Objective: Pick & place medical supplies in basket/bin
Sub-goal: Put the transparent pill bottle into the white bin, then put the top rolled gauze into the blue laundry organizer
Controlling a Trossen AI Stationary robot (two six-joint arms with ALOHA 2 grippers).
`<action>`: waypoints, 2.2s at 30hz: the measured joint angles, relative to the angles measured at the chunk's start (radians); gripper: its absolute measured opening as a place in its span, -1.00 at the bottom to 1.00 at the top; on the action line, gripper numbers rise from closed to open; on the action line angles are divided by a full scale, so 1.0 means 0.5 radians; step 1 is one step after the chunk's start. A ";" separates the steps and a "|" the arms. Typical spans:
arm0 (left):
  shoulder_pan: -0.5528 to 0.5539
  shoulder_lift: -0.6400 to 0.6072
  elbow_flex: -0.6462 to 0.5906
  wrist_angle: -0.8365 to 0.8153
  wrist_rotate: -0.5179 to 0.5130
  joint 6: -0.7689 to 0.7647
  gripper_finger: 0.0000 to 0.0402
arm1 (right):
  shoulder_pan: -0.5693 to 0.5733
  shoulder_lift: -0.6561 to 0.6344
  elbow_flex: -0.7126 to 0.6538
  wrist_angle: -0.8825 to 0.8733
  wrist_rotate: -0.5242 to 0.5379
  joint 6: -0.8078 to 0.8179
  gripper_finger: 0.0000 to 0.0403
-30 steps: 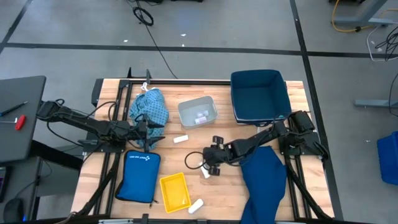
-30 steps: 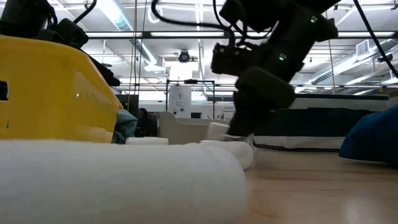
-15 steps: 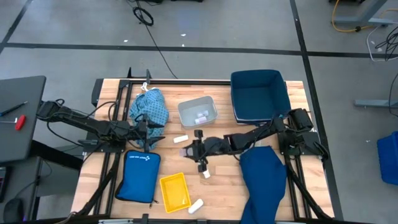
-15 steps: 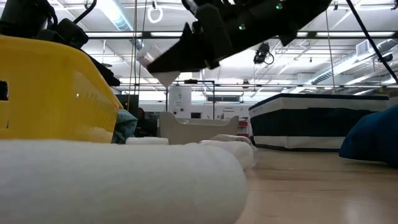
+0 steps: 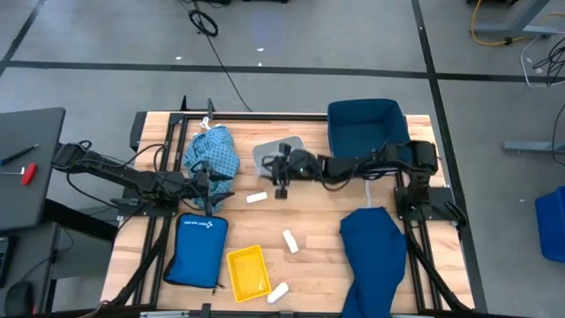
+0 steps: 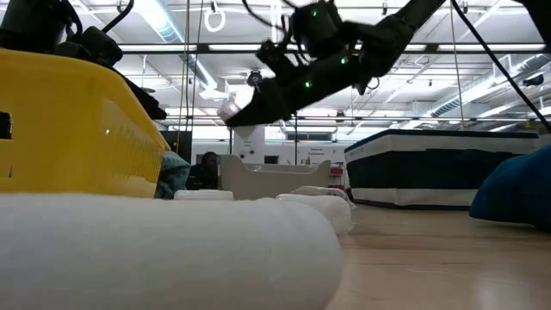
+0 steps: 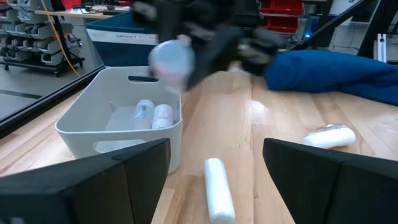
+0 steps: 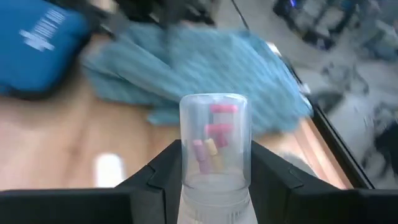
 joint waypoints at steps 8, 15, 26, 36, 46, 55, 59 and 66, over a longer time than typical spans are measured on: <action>0.000 0.000 0.001 -0.001 -0.007 -0.015 0.30 | -0.271 0.000 0.000 -0.288 0.001 0.087 -0.29; 0.000 0.000 0.000 -0.002 -0.007 -0.018 0.30 | -0.409 -0.001 0.000 -0.673 -0.044 0.143 -0.29; 0.000 0.000 0.000 -0.029 -0.053 -0.015 0.30 | -0.418 -0.004 0.003 -0.840 -0.051 0.096 -0.16; 0.000 0.000 0.001 -0.031 -0.053 -0.012 0.30 | -0.415 -0.004 0.003 -0.733 -0.052 0.067 0.05; 0.000 -0.001 0.000 0.006 -0.060 0.001 0.30 | -0.359 -0.004 0.002 -0.157 -0.225 0.076 0.07; 0.000 0.000 0.001 0.058 -0.059 0.000 0.30 | -0.272 -0.003 0.002 0.250 -0.569 0.114 0.07; 0.000 0.001 0.000 0.089 -0.058 -0.016 0.30 | -0.191 -0.003 0.002 0.459 -0.765 0.142 0.07; 0.000 0.106 0.000 0.415 -0.033 0.034 0.30 | 0.028 -0.002 0.001 0.931 -0.897 0.025 0.07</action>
